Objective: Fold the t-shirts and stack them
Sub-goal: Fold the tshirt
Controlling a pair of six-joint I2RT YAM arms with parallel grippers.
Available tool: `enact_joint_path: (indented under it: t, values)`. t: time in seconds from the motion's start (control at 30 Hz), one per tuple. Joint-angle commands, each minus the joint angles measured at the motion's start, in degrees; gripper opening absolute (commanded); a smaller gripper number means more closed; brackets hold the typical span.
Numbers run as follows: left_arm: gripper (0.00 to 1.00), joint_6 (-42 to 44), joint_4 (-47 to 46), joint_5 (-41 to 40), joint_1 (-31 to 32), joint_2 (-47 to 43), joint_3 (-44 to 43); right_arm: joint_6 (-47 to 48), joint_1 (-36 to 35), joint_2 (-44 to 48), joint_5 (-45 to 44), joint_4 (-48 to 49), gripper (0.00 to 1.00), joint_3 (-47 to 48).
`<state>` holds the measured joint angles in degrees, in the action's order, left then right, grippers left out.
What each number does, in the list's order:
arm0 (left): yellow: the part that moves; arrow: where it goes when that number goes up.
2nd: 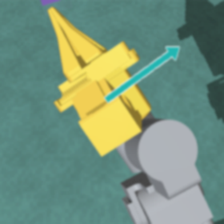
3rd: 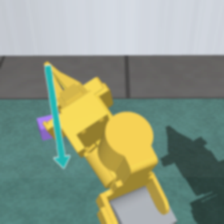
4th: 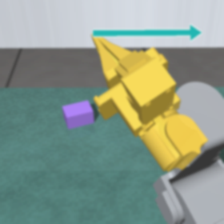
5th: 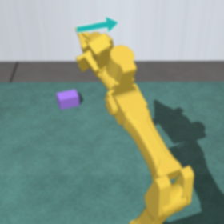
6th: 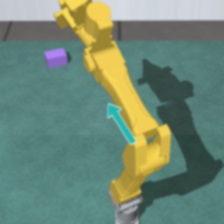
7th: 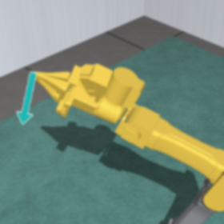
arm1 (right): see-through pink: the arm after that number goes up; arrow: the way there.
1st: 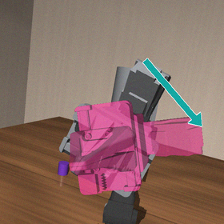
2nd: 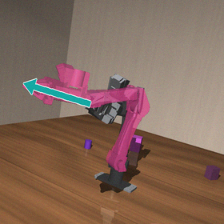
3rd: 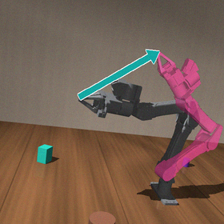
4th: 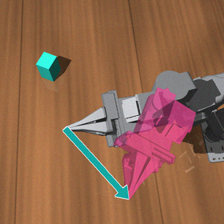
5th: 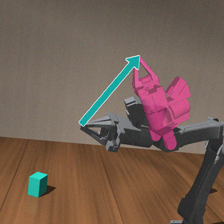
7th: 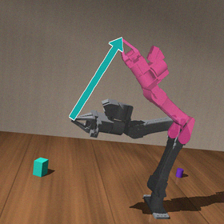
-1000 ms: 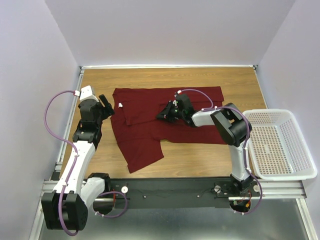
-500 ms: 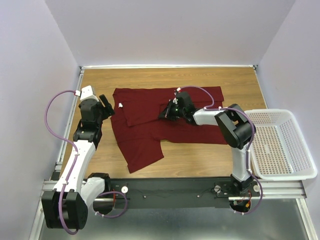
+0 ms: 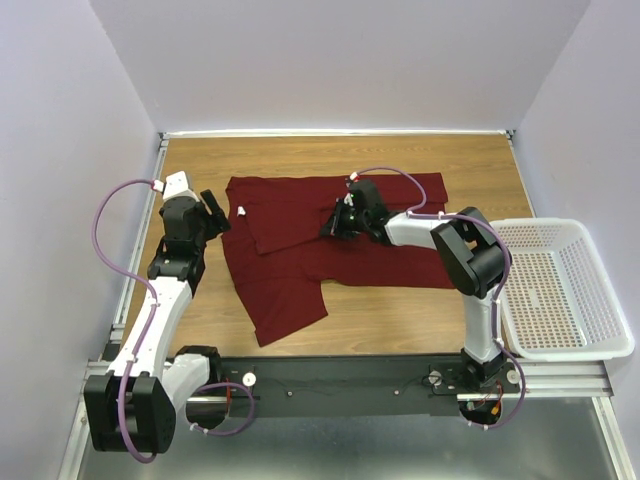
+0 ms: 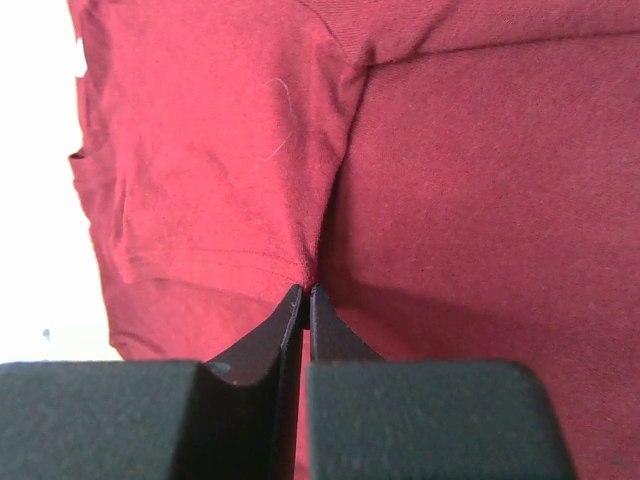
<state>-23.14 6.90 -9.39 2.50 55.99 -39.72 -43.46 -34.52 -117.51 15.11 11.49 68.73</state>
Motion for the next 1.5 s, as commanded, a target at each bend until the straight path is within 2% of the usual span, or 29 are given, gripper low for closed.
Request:
enact_joint_path:
  t: [0.0,0.17,0.43,0.63,0.83,0.9,1.0,1.1,1.27,1.3,1.33,1.37,1.47]
  values:
    - [0.77,1.5,0.4,1.9,0.2,0.9,-1.3,3.0,-0.3,0.8,-2.5,-4.1,0.12,2.0]
    - [0.78,2.2,1.5,2.6,0.1,2.6,-1.8,4.3,-0.4,0.9,-2.3,-5.0,0.15,2.5]
    - [0.74,-0.9,3.2,0.4,0.2,2.4,0.1,7.9,-0.4,4.4,-2.8,-9.3,0.38,2.9]
    - [0.73,-2.2,9.7,0.2,0.2,5.3,-1.8,15.6,0.1,11.7,-13.3,-20.0,0.5,2.5]
    - [0.73,-4.6,15.2,2.5,0.2,10.0,-4.8,21.3,1.2,20.8,-23.2,-26.8,0.62,-3.1]
    - [0.72,-5.7,16.5,3.1,0.4,12.0,-6.1,21.8,3.1,22.8,-25.6,-27.7,0.63,-6.3]
    - [0.67,-6.8,15.4,3.9,0.9,14.2,-7.8,21.9,8.4,25.6,-24.4,-27.8,0.63,-8.8]
    - [0.63,-7.1,13.4,5.9,1.4,20.8,-10.1,21.1,14.3,24.8,-24.2,-27.7,0.63,-9.8]
    - [0.56,-6.9,11.0,8.1,1.5,30.4,-14.8,19.7,16.7,21.2,-24.7,-27.7,0.63,-8.6]
    - [0.5,-6.7,10.6,8.4,1.5,32.9,-15.4,19.6,17.1,20.1,-25.8,-27.7,0.63,-8.4]
    - [0.5,-6.7,10.2,8.3,1.5,34.1,-15.9,19.6,17.1,19.7,-26.4,-27.7,0.63,-8.1]
    - [0.42,-6.2,9.9,8.2,1.5,35.3,-16.3,19.6,17.6,19.2,-26.8,-27.7,0.63,-7.8]
    - [0.41,-4.9,8.9,7.5,1.5,40.2,-18.5,19.3,19.0,16.4,-27.2,-27.7,0.63,-6.7]
